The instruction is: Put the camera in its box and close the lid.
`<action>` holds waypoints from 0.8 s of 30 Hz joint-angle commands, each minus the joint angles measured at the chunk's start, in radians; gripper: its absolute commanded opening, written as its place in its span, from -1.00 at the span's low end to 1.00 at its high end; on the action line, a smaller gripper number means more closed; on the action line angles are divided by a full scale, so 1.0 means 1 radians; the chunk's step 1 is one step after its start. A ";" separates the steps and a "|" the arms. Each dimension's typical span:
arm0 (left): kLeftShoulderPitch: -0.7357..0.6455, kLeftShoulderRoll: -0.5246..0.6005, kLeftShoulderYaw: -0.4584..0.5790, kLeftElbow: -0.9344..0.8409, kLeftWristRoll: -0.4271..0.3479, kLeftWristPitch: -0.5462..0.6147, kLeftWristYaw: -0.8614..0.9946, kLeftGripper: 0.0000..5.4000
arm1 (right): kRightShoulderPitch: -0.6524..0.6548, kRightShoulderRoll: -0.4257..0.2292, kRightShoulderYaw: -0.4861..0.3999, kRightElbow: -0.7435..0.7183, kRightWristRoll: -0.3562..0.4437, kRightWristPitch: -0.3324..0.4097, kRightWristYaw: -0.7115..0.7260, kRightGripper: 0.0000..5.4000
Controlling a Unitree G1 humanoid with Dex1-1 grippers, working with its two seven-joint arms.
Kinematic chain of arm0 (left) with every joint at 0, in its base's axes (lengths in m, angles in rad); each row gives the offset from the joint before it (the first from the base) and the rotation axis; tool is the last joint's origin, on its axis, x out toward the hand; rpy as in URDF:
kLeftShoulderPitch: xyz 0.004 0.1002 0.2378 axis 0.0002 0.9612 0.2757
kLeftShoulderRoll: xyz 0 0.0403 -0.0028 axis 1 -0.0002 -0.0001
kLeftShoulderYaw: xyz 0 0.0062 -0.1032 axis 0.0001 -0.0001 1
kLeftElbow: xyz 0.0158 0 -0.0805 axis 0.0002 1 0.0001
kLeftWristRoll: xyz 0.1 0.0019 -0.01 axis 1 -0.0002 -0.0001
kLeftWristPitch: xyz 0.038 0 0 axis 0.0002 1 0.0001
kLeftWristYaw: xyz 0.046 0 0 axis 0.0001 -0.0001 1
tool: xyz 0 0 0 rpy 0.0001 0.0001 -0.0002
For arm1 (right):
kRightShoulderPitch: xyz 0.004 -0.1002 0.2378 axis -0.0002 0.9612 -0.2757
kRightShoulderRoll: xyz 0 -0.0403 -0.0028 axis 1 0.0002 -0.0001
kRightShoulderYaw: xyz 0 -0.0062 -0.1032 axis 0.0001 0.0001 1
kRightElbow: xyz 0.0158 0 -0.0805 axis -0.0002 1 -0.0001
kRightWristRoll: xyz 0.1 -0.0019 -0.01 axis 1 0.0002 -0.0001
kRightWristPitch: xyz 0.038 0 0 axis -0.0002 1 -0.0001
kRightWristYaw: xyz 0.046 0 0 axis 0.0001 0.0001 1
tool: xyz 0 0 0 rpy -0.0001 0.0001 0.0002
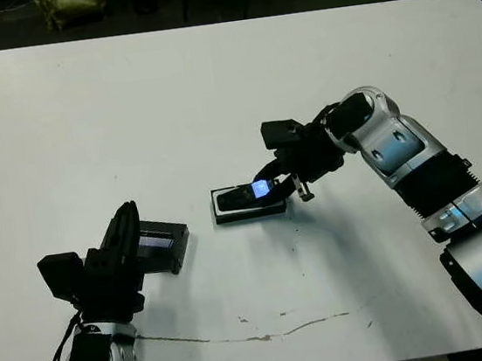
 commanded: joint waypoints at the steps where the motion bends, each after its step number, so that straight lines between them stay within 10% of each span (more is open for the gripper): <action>1: 0.015 0.001 -0.001 0.002 0.001 0.018 0.005 -1.00 | 0.000 0.012 -0.001 0.038 0.011 -0.023 0.035 -0.16; 15: 0.016 0.005 -0.001 0.010 0.005 0.010 -0.001 -1.00 | -0.020 -0.021 -0.073 0.041 0.033 -0.073 0.048 0.97; 24: 0.017 0.008 0.002 0.022 0.009 -0.005 -0.010 -1.00 | 0.017 -0.055 -0.206 -0.054 0.092 0.037 -0.047 0.99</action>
